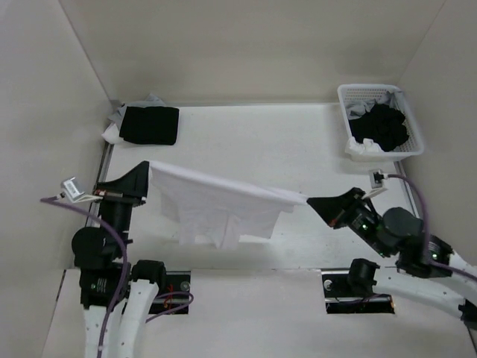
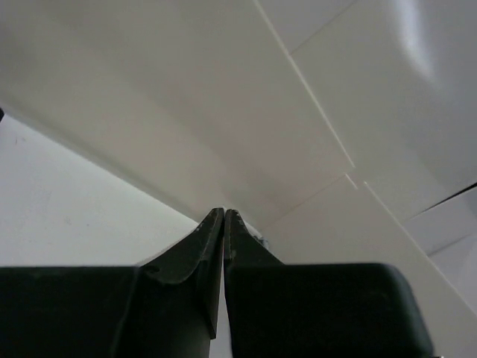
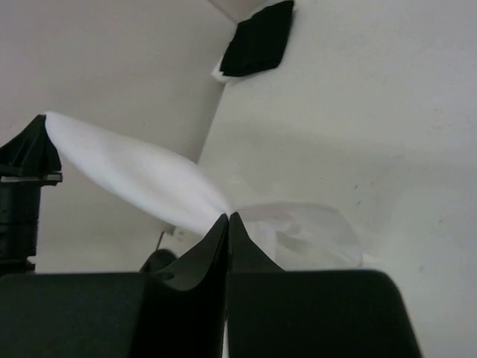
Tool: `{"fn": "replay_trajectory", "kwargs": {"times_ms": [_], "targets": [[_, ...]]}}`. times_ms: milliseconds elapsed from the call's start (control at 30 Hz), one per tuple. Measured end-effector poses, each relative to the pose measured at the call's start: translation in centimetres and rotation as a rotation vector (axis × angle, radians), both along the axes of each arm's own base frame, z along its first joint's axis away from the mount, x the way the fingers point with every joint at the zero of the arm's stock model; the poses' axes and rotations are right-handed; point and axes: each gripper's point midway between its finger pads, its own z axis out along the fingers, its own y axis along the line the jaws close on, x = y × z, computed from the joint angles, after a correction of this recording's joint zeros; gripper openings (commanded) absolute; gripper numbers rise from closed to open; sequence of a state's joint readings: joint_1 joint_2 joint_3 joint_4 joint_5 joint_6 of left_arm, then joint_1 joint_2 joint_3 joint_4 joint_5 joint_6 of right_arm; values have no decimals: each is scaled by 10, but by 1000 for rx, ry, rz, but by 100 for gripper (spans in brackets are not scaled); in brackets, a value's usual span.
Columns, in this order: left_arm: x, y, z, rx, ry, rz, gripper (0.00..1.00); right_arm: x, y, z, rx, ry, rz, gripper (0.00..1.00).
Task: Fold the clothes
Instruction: Fold the tank top
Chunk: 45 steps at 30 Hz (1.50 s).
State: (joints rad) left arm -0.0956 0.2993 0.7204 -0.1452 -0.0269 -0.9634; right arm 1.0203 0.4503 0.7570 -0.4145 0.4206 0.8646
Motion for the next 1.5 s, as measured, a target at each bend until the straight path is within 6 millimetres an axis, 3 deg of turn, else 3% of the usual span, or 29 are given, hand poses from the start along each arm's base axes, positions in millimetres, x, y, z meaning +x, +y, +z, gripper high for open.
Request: {"fn": "replay_trajectory", "kwargs": {"times_ms": [100,167,233,300,367,433,567,667,733,800,867,967,1033,1100,1167,1267,1367,1500], "targets": [[-36,4,26,24,-52,5,0,-34,-5,25,30,9,84,2],[-45,5,26,33,-49,7,0,-49,-4,33,21,16,133,3],[-41,5,12,39,-4,9,0,-53,0,31,-20,17,138,4],[-24,3,-19,46,78,11,0,-44,3,22,-87,15,88,4],[-2,1,-60,55,189,13,0,-22,0,7,-167,24,-14,3],[23,-1,-112,69,334,15,0,13,-12,-13,-233,53,-146,2],[62,-1,-203,86,597,30,0,83,-36,-75,-295,172,-292,2],[97,-5,-244,81,712,32,0,136,-49,-128,-329,310,-333,2],[122,-13,-265,83,765,25,0,163,-43,-161,-353,390,-305,2],[152,-21,-282,88,800,21,0,190,-34,-181,-367,443,-270,2],[185,-29,-291,86,808,17,0,224,-24,-185,-367,454,-247,2],[232,-36,-287,66,775,17,0,278,-10,-166,-339,397,-233,2],[257,-37,-274,49,731,18,0,303,-6,-147,-320,345,-230,2],[269,-34,-259,36,686,23,0,315,-5,-130,-311,299,-229,2],[273,-32,-245,26,643,28,1,320,-6,-118,-305,263,-228,3],[272,-28,-238,14,618,34,1,318,-8,-120,-304,257,-224,3],[258,-24,-249,2,625,37,1,301,-13,-139,-317,293,-218,3],[224,-19,-279,-3,682,36,1,271,-22,-164,-329,341,-212,3]]}}
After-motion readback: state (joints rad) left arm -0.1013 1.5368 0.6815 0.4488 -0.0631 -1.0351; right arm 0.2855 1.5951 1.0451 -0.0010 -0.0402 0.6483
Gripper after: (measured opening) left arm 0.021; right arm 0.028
